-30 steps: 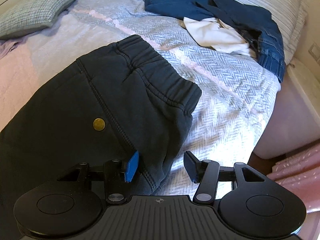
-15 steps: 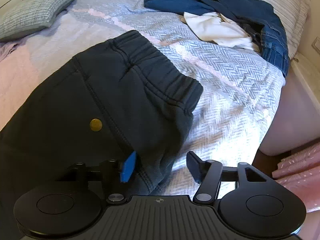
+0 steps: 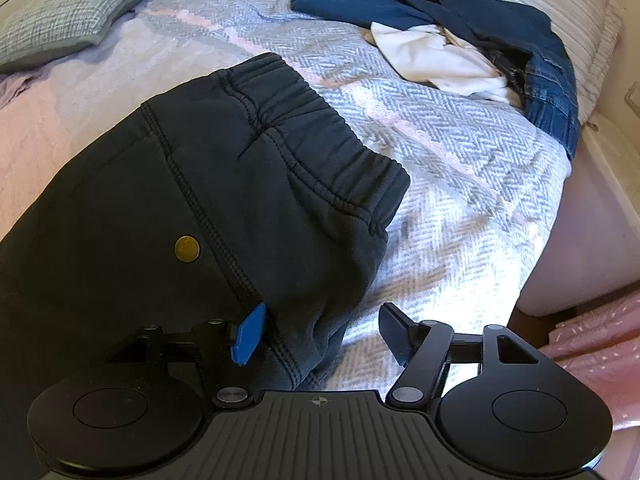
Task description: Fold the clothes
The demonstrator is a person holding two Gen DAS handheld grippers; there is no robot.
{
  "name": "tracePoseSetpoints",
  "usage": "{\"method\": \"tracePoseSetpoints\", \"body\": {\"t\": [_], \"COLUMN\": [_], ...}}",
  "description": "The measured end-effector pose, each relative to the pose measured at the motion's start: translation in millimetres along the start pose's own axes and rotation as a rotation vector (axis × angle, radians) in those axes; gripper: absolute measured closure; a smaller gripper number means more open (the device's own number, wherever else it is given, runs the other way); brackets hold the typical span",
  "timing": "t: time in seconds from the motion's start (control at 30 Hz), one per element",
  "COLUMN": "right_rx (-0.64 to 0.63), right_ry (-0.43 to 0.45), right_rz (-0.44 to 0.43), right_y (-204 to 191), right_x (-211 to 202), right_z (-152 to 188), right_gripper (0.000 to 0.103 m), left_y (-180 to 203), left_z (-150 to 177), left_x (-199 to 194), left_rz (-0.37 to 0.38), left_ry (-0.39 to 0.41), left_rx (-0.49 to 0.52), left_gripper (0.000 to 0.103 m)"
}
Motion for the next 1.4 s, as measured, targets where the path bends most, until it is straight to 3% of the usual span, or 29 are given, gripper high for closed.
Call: {"method": "tracePoseSetpoints", "body": {"t": [0.1,0.23,0.4,0.6,0.73,0.9,1.03,1.1,1.17,1.27,1.37,1.4], "right_rx": [-0.058,-0.348,-0.710,-1.209,-1.422,-1.644,-1.777,-1.754,-1.621,-1.345,-0.839,-0.688], "right_ry": [0.024,0.143,0.291,0.251,0.210,0.132,0.160,0.148,0.040,-0.150,-0.391,-0.433], "right_rz": [0.003,-0.073,-0.168,-0.677,-0.962,-1.163,-1.164,-1.155,-1.179,-1.221,-1.265,-1.239], "right_y": [-8.5,-53.9,-112.9,-209.2,-256.6,-288.1,-295.1,-300.5,-308.9,-321.8,-324.2,-320.9], "right_x": [-7.6,-44.2,-91.7,-168.6,-220.7,-255.1,-262.1,-260.9,-259.8,-257.5,-237.4,-223.9], "right_z": [3.2,30.4,67.8,227.2,315.9,392.9,428.7,425.8,410.2,376.5,311.6,290.5], "right_gripper": [0.037,0.037,0.037,0.037,0.045,0.049,0.052,0.092,0.101,0.103,0.103,0.103], "left_y": [-1.0,-3.5,-4.2,-19.9,-32.8,-52.2,-64.8,-66.2,-64.4,-53.7,-31.6,-25.1], "left_z": [8.7,-1.4,-17.1,-16.7,-15.7,-17.8,-21.1,-21.9,-22.6,-24.5,-26.0,-25.8], "left_x": [-3.6,-4.2,-18.6,-36.1,-47.3,-61.3,-70.1,-71.2,-70.4,-63.6,-56.7,-53.3], "left_rz": [-0.003,0.010,-0.035,-0.081,-0.109,-0.126,-0.109,-0.103,-0.090,-0.057,0.015,0.035], "left_ry": [0.011,0.041,0.050,0.000,-0.036,-0.062,-0.065,-0.068,-0.071,-0.078,-0.083,-0.087], "left_rx": [-0.002,-0.033,0.078,0.143,0.165,0.155,0.124,0.122,0.118,0.118,0.139,0.140], "left_gripper": [0.086,0.086,0.087,0.087,0.087,0.087,0.087,0.087,0.087,0.087,0.087,0.085]}}
Point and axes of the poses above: each gripper's, at about its wrist camera, not at the fingertips, and x roughly the way its jaws point, y to its right, z to its underside, the point moved 7 cm from there along x, roughly the way its jaws point, and after that the axes turned 7 degrees about x, right-handed, at the moved point
